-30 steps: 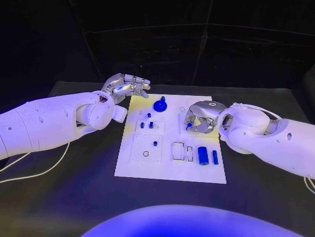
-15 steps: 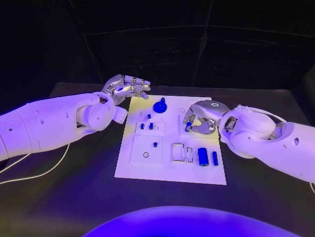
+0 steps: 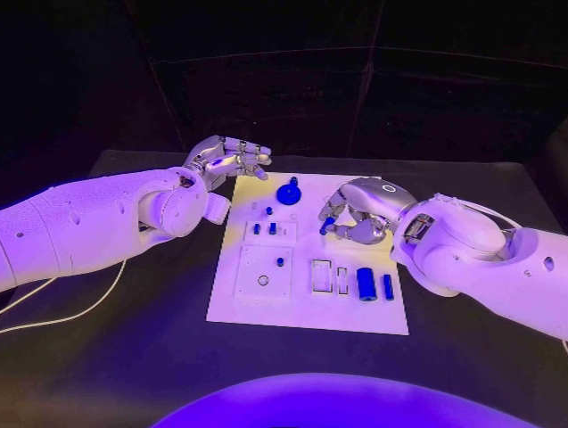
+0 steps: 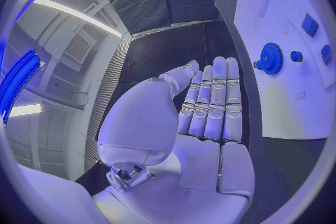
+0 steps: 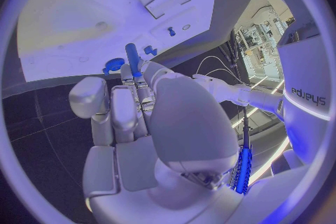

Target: Assemble the parts on the task board

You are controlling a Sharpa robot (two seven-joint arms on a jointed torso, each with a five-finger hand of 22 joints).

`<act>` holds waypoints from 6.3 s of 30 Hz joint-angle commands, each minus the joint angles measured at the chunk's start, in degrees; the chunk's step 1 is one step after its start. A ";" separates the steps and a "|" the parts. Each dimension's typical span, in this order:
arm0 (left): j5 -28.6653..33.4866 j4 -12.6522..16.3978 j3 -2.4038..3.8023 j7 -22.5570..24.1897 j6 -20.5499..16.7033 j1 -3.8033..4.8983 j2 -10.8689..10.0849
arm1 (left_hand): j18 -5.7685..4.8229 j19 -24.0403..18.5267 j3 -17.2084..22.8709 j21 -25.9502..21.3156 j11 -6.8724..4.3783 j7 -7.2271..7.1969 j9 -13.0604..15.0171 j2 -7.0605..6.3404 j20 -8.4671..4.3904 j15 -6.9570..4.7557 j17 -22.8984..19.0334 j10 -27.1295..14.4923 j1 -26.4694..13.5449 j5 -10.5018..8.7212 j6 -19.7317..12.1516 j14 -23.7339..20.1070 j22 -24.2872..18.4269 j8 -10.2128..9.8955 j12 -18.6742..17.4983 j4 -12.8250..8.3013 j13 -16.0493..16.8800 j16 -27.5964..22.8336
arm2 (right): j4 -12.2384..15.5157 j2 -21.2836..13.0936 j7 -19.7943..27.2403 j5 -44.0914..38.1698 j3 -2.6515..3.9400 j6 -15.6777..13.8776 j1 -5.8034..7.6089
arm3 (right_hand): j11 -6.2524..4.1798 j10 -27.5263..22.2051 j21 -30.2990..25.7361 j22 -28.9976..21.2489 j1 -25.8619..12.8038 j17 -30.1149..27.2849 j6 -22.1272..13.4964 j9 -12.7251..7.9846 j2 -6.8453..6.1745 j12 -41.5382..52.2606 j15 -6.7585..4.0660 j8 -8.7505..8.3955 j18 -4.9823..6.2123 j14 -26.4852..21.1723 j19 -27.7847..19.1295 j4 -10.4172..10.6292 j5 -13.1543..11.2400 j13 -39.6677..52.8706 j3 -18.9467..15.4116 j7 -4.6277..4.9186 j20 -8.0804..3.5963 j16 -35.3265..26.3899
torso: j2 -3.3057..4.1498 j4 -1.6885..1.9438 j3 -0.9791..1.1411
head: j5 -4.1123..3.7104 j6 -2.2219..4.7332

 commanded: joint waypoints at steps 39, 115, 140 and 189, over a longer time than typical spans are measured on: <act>-0.12 -0.21 0.06 0.29 0.36 0.15 1.67 | 0.57 -0.04 -0.36 -0.26 0.04 0.08 -0.12 -0.02 0.37 0.33 -0.10 -0.49 -0.47 -0.14 -0.44 0.21 -0.14 -0.03 0.29 -0.01 -0.09 -0.41 | -6.23 13.74 5.37 -0.58 -2.88 3.66 -4.95 | -0.29 0.52 0.14 -0.28 -1.56 -0.20 -0.28 -0.13 -0.81 -1.44 -0.15 -1.10 -0.98 1.54 0.04 -0.64 0.61 -0.05 1.66 0.36 -0.12 0.13 | 0.00 -0.03 -0.04 | 2.81 -0.77; -0.12 0.18 0.06 0.05 0.58 0.15 1.50 | 0.57 -0.02 -0.42 -0.31 0.07 0.11 -0.13 0.03 0.41 0.37 -0.15 -0.56 -0.54 -0.14 -0.50 0.25 -0.24 -0.01 0.36 0.04 -0.10 -0.46 | -7.84 16.40 5.19 -2.00 -2.93 6.60 -5.54 | 0.49 -2.22 -1.41 -2.71 -7.36 -1.84 -6.53 -0.29 -3.64 -2.62 0.61 -2.26 -0.51 0.97 -1.44 0.44 1.06 0.12 -0.79 0.81 0.76 -0.78 | 0.01 0.00 -0.02 | 3.38 -1.27; -0.12 0.14 0.06 -0.09 0.68 0.15 1.09 | 0.57 -0.02 -0.42 -0.31 0.07 0.11 -0.13 0.03 0.41 0.37 -0.15 -0.56 -0.54 -0.14 -0.50 0.25 -0.24 -0.01 0.36 0.04 -0.10 -0.46 | -2.97 10.07 6.37 -1.40 -2.75 -3.15 -5.07 | 2.55 -16.41 -5.44 -9.13 -7.06 -7.03 -16.90 -0.36 -2.91 -1.56 2.27 -2.35 0.53 -1.31 -4.65 -1.25 1.73 0.08 -8.19 2.50 2.04 -3.91 | -0.06 -0.12 -0.06 | 3.58 -0.93; -0.12 1.01 -0.08 0.11 1.00 0.10 -0.62 | 0.59 0.04 -0.62 -0.44 0.10 0.13 -0.14 0.02 0.49 0.41 -0.24 -0.67 -0.74 -0.15 -0.58 0.33 -0.46 0.09 0.56 0.14 -0.09 -0.55 | 7.74 -12.38 -19.15 9.06 -0.89 3.27 -5.46 | -4.22 9.51 7.63 12.92 -15.28 12.50 -5.07 5.36 -0.54 62.59 -3.11 11.92 -3.18 3.66 4.38 11.15 7.64 61.48 -31.81 -3.31 -2.81 11.38 | -0.15 -1.56 -0.09 | -6.28 0.99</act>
